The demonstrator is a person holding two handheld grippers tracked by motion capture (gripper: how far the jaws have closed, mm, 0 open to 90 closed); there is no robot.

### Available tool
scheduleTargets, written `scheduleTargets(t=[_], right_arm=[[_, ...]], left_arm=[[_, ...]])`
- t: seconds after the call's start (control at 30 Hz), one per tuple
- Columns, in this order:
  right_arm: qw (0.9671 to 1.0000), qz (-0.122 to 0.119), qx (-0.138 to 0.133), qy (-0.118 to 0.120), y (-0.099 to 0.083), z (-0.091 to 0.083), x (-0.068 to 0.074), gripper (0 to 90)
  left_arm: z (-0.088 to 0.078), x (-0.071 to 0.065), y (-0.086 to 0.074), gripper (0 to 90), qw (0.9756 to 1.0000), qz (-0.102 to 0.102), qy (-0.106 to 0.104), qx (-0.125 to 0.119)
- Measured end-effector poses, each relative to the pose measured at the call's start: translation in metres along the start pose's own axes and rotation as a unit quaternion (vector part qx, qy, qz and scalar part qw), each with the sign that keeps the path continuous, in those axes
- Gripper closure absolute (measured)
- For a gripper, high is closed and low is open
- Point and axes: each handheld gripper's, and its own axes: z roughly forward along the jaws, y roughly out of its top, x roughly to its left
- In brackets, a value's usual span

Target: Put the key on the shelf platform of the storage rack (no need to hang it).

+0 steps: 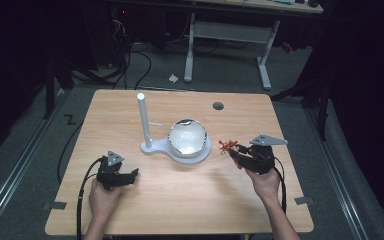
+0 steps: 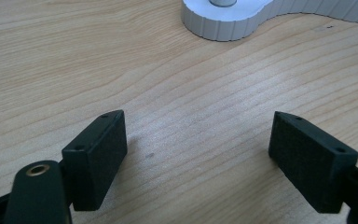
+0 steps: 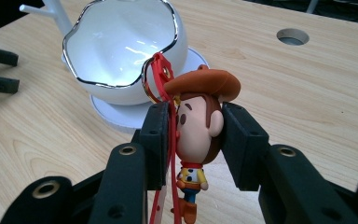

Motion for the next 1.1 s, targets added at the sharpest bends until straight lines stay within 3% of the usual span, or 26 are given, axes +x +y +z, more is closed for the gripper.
scheduleTargets(t=[1.1], right_arm=[[0.999,-0.014,-0.01,0.041,0.033,0.001,0.013,63.8]], left_arm=[[0.0,0.0,0.0,19.5,1.0,0.0,-0.002,0.001]])
